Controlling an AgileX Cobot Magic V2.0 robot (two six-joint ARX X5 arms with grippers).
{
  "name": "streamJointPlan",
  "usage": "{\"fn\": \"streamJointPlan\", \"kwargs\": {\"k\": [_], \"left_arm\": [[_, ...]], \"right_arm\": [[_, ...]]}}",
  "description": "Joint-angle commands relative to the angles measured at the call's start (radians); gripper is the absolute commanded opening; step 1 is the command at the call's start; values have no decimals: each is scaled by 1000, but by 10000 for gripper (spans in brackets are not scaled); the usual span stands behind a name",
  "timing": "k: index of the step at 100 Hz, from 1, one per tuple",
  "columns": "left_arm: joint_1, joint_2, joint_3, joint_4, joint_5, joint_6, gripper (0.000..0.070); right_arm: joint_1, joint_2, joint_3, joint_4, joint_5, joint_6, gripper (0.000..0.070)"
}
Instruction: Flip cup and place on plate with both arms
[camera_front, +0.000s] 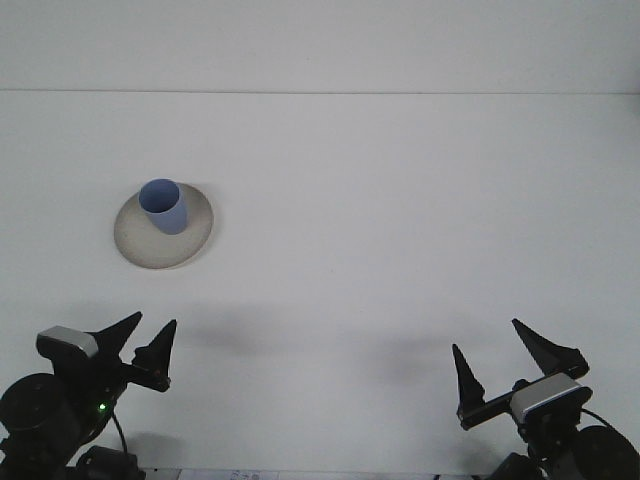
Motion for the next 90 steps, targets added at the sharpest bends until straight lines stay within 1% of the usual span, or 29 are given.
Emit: {"fn": "streamJointPlan", "kwargs": {"k": [1, 2, 4, 7, 9, 13, 14, 16, 17, 18, 20, 87, 90], "left_arm": [[-4, -18, 6, 25, 2, -15, 406], [-4, -20, 4, 25, 3, -15, 403], [-3, -23, 2, 24, 3, -15, 366], [-4, -25, 2, 23, 3, -15, 288], [-4, -25, 2, 23, 3, -15, 216], [-4, -25, 2, 23, 3, -15, 29], [-4, -25, 2, 23, 3, -15, 0], [-3, -25, 2, 22, 3, -17, 0], [-3, -25, 2, 22, 3, -19, 16], [-3, -25, 2, 22, 3, -19, 17], [-3, -25, 2, 22, 3, -19, 8], [-3, -25, 2, 50, 3, -19, 15], [-3, -25, 3, 47, 3, 0, 15]], "right_arm": [[8, -1, 3, 2, 0, 7, 573], [8, -1, 3, 2, -1, 7, 540], [8, -1, 3, 2, -3, 7, 457], [8, -1, 3, 0, -7, 8, 313], [8, -1, 3, -2, -9, 8, 207], [8, -1, 3, -4, -11, 8, 7], [8, -1, 3, -4, -11, 7, 0], [8, -1, 3, -3, -10, 7, 0], [8, -1, 3, -2, -10, 8, 7], [8, -1, 3, -2, -10, 8, 7], [8, -1, 3, -2, -11, 8, 6], [8, -1, 3, -1, -10, 7, 6], [8, -1, 3, -1, -10, 7, 6]]}}
